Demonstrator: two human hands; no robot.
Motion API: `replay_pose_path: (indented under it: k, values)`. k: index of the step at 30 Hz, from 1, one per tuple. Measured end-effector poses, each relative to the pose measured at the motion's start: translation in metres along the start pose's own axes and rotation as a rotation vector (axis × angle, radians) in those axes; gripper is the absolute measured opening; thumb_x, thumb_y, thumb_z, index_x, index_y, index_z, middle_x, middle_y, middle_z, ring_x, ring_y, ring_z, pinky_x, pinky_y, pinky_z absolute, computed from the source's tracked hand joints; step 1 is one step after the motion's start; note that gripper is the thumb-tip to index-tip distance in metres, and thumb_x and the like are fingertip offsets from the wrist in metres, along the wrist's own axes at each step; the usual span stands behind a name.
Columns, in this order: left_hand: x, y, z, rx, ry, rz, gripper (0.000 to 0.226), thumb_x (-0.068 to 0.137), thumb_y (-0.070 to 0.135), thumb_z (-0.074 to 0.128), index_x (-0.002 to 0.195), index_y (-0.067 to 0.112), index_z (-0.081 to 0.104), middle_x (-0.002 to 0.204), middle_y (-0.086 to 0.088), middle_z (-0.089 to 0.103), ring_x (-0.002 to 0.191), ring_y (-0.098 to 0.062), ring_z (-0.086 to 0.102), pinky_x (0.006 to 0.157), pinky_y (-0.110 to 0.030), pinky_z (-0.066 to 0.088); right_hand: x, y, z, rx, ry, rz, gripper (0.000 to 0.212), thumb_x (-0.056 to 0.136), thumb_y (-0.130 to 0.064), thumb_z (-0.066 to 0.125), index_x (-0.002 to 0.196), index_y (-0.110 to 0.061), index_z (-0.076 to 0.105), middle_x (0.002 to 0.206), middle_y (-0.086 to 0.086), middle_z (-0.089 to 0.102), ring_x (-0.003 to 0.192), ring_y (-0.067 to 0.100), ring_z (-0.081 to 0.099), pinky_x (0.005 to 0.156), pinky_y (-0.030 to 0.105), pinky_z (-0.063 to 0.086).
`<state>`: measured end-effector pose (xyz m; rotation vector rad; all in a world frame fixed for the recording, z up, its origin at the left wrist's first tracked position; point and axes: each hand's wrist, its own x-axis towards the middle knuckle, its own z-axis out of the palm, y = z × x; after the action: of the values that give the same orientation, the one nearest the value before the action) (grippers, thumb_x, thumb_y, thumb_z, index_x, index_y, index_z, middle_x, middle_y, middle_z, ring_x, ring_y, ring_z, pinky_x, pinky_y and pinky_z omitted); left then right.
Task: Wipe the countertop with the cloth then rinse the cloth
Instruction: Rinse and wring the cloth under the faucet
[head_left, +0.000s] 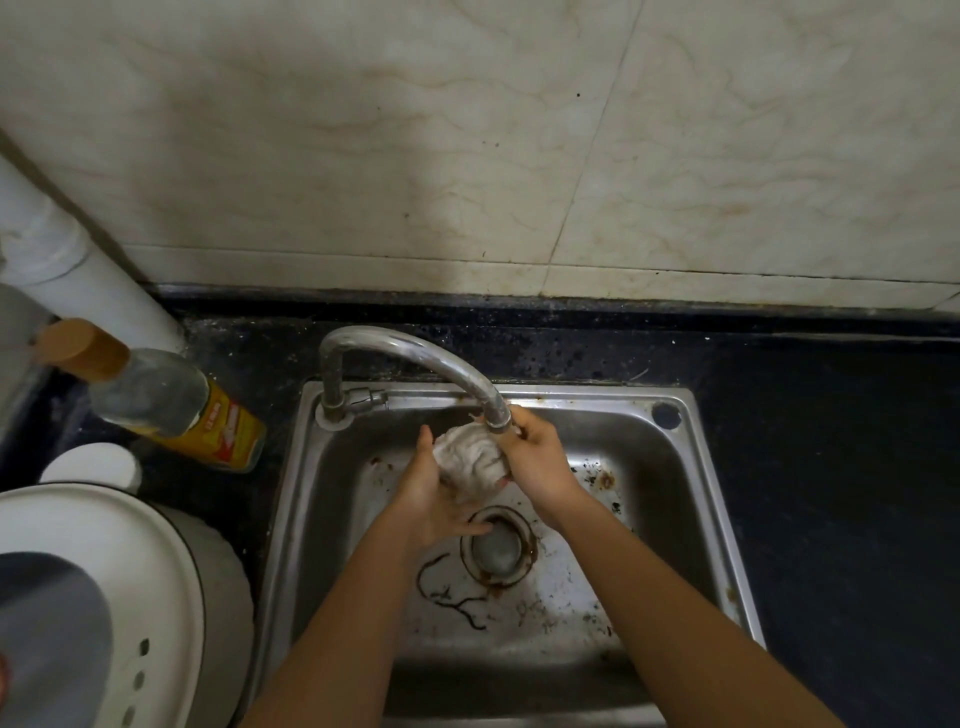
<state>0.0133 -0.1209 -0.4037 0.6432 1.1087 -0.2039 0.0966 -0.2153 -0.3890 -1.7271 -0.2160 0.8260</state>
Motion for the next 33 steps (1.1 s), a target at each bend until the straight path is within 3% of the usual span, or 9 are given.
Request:
replay_pose_path:
  k: [3, 7, 10, 12, 17, 22, 25, 29, 33]
  values:
    - [-0.002, 0.003, 0.007, -0.007, 0.006, 0.028, 0.062, 0.094, 0.062, 0.025, 0.115, 0.016, 0.061, 0.097, -0.011, 0.068, 0.078, -0.021, 0.064, 0.056, -0.029, 0.049, -0.003, 0.003, -0.003, -0.090, -0.054, -0.093, 0.013, 0.091, -0.014, 0.062, 0.100, -0.005, 0.064, 0.087, 0.008, 0.068, 0.079, 0.016, 0.065, 0.066, 0.027, 0.054]
    - [0.002, 0.013, 0.023, 0.097, 0.122, 0.184, 0.036, 0.100, 0.035, 0.038, 0.104, 0.010, 0.064, 0.086, -0.011, 0.068, 0.070, -0.020, 0.063, 0.055, -0.028, 0.048, -0.007, 0.006, -0.008, -0.546, -0.088, -0.288, 0.018, 0.096, -0.027, 0.053, 0.108, -0.015, 0.059, 0.102, 0.002, 0.061, 0.090, 0.015, 0.059, 0.076, 0.030, 0.049]
    - [0.001, 0.017, 0.034, 0.161, 0.168, 0.251, 0.033, 0.099, 0.028, 0.041, 0.083, 0.011, 0.064, 0.078, -0.012, 0.067, 0.070, -0.022, 0.063, 0.063, -0.031, 0.053, -0.010, 0.005, -0.007, -0.831, -0.072, -0.326, 0.028, 0.103, -0.030, 0.035, 0.101, -0.009, 0.054, 0.094, 0.007, 0.059, 0.081, 0.024, 0.057, 0.067, 0.031, 0.039]
    - [0.003, 0.016, 0.039, 0.217, 0.192, 0.267, 0.031, 0.097, 0.031, 0.045, 0.084, 0.010, 0.064, 0.078, -0.009, 0.068, 0.070, -0.020, 0.063, 0.063, -0.028, 0.050, -0.009, 0.001, -0.006, -0.930, 0.010, -0.317, 0.036, 0.103, -0.033, 0.031, 0.097, -0.006, 0.054, 0.089, 0.014, 0.064, 0.079, 0.033, 0.061, 0.062, 0.033, 0.038]
    - [0.005, 0.016, 0.049, 0.191, 0.226, 0.221, 0.034, 0.091, 0.040, 0.054, 0.089, 0.009, 0.066, 0.081, -0.007, 0.067, 0.072, -0.018, 0.061, 0.064, -0.026, 0.045, -0.004, -0.012, -0.003, -0.618, 0.129, -0.050, 0.049, 0.100, -0.038, 0.040, 0.055, -0.017, 0.043, 0.058, 0.003, 0.051, 0.055, 0.019, 0.046, 0.059, 0.030, 0.034]
    - [-0.006, 0.019, 0.049, 0.323, 0.213, 0.303, 0.030, 0.097, 0.031, 0.044, 0.086, 0.009, 0.062, 0.076, -0.008, 0.063, 0.059, -0.015, 0.053, 0.047, -0.023, 0.036, 0.001, -0.017, -0.007, -0.212, 0.151, 0.210, 0.049, 0.090, -0.048, 0.055, 0.056, -0.012, 0.053, 0.054, 0.003, 0.054, 0.045, 0.014, 0.047, 0.048, 0.026, 0.037]
    - [-0.011, 0.018, 0.040, 0.262, 0.150, 0.398, 0.033, 0.099, 0.030, 0.039, 0.087, 0.010, 0.063, 0.084, -0.008, 0.068, 0.068, -0.015, 0.061, 0.054, -0.024, 0.045, 0.000, -0.019, -0.014, -0.282, 0.088, 0.194, 0.043, 0.092, -0.043, 0.057, 0.064, -0.010, 0.056, 0.050, 0.004, 0.056, 0.035, 0.014, 0.050, 0.042, 0.022, 0.037]
    - [-0.014, 0.024, 0.021, 0.187, 0.022, 0.220, 0.029, 0.091, 0.030, 0.043, 0.093, 0.011, 0.065, 0.091, -0.009, 0.068, 0.073, -0.019, 0.060, 0.065, -0.030, 0.047, 0.000, -0.020, -0.024, -0.241, 0.024, 0.099, 0.019, 0.095, -0.026, 0.057, 0.081, -0.013, 0.056, 0.065, 0.001, 0.057, 0.048, 0.009, 0.052, 0.038, 0.018, 0.039]
    - [-0.010, 0.024, 0.007, 0.233, -0.165, 0.005, 0.067, 0.094, 0.058, 0.023, 0.105, 0.009, 0.067, 0.098, -0.018, 0.070, 0.081, -0.029, 0.067, 0.063, -0.032, 0.054, -0.002, -0.016, -0.026, -0.312, -0.135, -0.130, 0.004, 0.094, -0.014, 0.057, 0.098, -0.015, 0.059, 0.084, -0.003, 0.063, 0.073, 0.006, 0.061, 0.062, 0.022, 0.050]
